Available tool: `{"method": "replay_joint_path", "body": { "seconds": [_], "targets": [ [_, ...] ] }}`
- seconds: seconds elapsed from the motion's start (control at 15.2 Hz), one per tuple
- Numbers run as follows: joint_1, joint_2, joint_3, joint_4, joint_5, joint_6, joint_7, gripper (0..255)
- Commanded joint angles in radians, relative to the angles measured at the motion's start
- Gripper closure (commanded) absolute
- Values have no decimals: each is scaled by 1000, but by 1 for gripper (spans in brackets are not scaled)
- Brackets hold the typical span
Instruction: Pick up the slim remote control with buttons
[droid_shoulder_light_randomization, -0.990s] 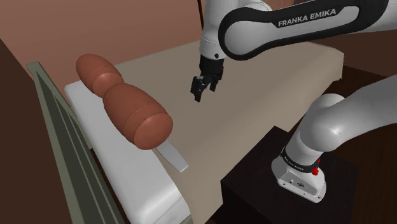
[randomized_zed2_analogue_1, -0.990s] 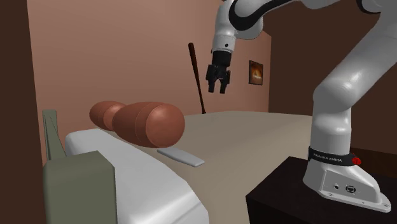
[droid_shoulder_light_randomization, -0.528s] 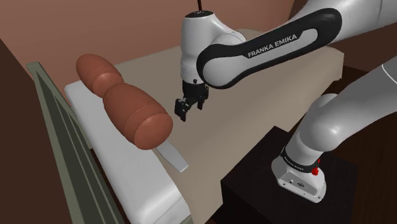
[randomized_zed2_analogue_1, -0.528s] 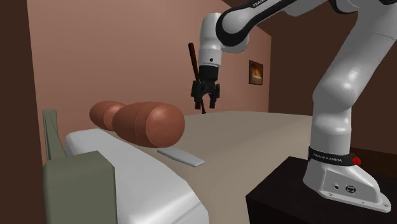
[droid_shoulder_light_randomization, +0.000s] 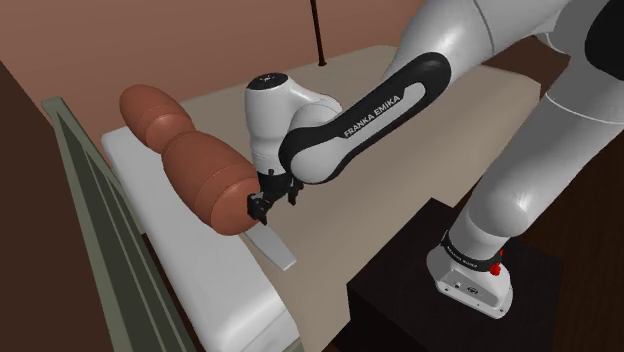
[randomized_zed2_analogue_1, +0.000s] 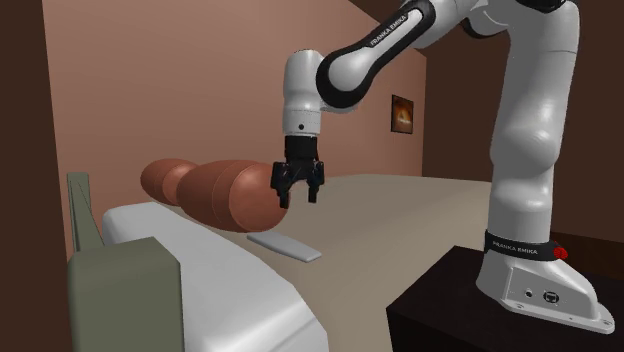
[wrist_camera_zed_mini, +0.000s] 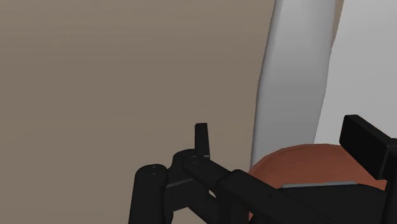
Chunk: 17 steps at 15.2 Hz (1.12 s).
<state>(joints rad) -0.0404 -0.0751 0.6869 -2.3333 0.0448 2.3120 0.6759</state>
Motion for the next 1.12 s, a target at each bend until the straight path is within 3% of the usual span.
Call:
{"method": "replay_joint_path", "body": {
  "seconds": [0.0,0.2,0.86,0.92,1.06],
  "targets": [
    [1,93,24,38,-74,24,91,0],
    [35,243,23,106,-200,48,227,0],
    [69,331,-18,87,-291,132,290,0],
    [68,327,-16,85,-288,132,289,255],
    [66,324,-16,82,-286,133,287,255]
  ]
}}
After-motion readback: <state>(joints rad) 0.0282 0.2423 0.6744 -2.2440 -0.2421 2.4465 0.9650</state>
